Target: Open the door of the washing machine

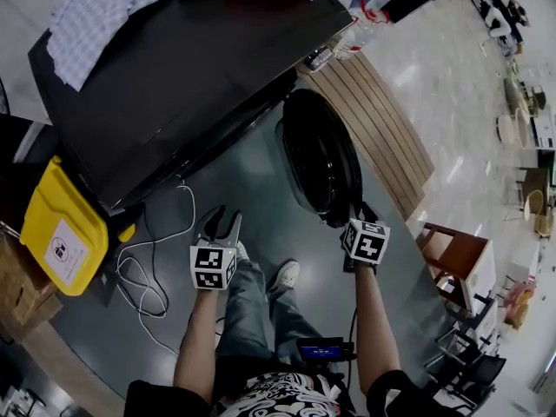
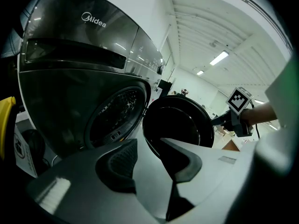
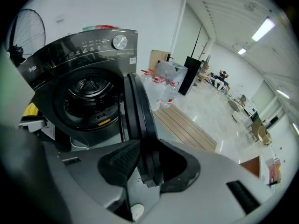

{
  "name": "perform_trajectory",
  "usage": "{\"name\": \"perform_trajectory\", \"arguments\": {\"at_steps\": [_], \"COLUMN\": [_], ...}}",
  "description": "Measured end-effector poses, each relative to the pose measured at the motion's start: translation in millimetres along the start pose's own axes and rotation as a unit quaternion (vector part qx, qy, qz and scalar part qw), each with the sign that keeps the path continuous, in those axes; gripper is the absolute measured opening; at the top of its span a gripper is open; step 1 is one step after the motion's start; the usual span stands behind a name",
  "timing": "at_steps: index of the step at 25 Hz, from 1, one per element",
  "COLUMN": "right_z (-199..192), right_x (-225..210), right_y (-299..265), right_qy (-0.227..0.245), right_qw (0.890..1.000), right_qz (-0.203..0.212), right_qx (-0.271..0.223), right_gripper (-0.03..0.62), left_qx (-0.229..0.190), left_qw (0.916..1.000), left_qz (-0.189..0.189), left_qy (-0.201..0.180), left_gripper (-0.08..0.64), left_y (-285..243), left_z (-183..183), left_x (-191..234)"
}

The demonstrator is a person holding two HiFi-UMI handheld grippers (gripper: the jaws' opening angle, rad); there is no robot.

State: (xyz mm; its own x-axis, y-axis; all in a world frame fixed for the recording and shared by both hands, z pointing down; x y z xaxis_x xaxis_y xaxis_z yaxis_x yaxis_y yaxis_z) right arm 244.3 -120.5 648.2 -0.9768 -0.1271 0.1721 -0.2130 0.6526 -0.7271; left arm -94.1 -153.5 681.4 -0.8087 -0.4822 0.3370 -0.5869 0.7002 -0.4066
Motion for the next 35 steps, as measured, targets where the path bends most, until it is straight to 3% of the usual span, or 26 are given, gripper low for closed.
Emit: {"name": "perform_trajectory", "arguments": {"at_steps": [8,10,12,13,14,16,19,22,25,28,31,35], "right_z": [4.8,8.2,16.2,21.4,26.0,32.1,44.7,60.5,54.8,40.8,28.2,2.6], "right_x": [-39.4,-44.0,-50.1,-53.5,-56.2,-59.1,-50.8,-32.6,-25.0,-24.5,-28.6,-54.6], "right_y": [-17.5,-20.4,-15.0,-7.7,2.4,27.4,77.1,145.6,214.3,274.7,327.4,387.5], "right_qy": [-0.023,-0.005,0.049,0.069,0.075,0.059,0.021,-0.004,-0.035,-0.069,-0.058,-0.063], "right_qw": [0.999,0.999,0.997,0.994,0.993,0.993,0.989,0.965,0.94,0.919,0.901,0.888], "right_qz": [-0.041,-0.045,-0.065,-0.08,-0.09,-0.083,-0.01,0.102,0.176,0.231,0.273,0.296], "right_qx": [-0.007,-0.005,-0.012,-0.022,-0.036,-0.065,-0.144,-0.243,-0.289,-0.312,-0.331,-0.346], "right_gripper": [0.104,0.103,0.11,0.079,0.023,0.018,0.003,0.003,0.002,0.002,0.002,0.002], "left_qx": [-0.007,-0.008,-0.014,-0.019,-0.026,-0.042,-0.077,-0.142,-0.195,-0.215,-0.228,-0.225], "left_qw": [0.9999,0.9998,0.9997,0.9996,0.9994,0.9989,0.9967,0.9894,0.9796,0.973,0.9669,0.9628], "left_qz": [-0.006,-0.005,-0.001,0.002,0.005,0.011,0.015,0.021,0.036,0.063,0.095,0.129], "left_qy": [-0.011,-0.016,-0.02,-0.021,-0.021,-0.02,-0.024,-0.022,-0.034,-0.053,-0.062,-0.078], "left_gripper": [0.146,0.146,0.147,0.147,0.149,0.149,0.149,0.158,0.15,0.114,0.087,0.084], "left_y": [1.9,2.9,4.3,6.5,10.2,21.1,45.5,85.4,129.7,170.0,215.7,265.7], "left_z": [7.2,11.5,18.7,23.5,29.0,42.0,70.7,112.3,137.6,139.9,133.0,115.9], "left_x": [4.3,3.6,0.7,-1.3,-4.5,-16.6,-49.2,-97.9,-153.3,-205.5,-256.1,-313.7]}}
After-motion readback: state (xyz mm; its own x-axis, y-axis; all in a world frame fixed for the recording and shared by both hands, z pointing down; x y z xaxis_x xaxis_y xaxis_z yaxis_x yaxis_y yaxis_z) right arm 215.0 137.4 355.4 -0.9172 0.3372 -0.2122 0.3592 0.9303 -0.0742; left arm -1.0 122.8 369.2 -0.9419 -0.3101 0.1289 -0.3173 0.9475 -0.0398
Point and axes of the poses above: the fingertips, and each gripper's own axes: y backward along the fingers, x to its left, z out of its top, the point moved 3 cm from there along y, backward along the fingers, and after that the axes turned 13 degrees about -x, right-handed, at the moved point
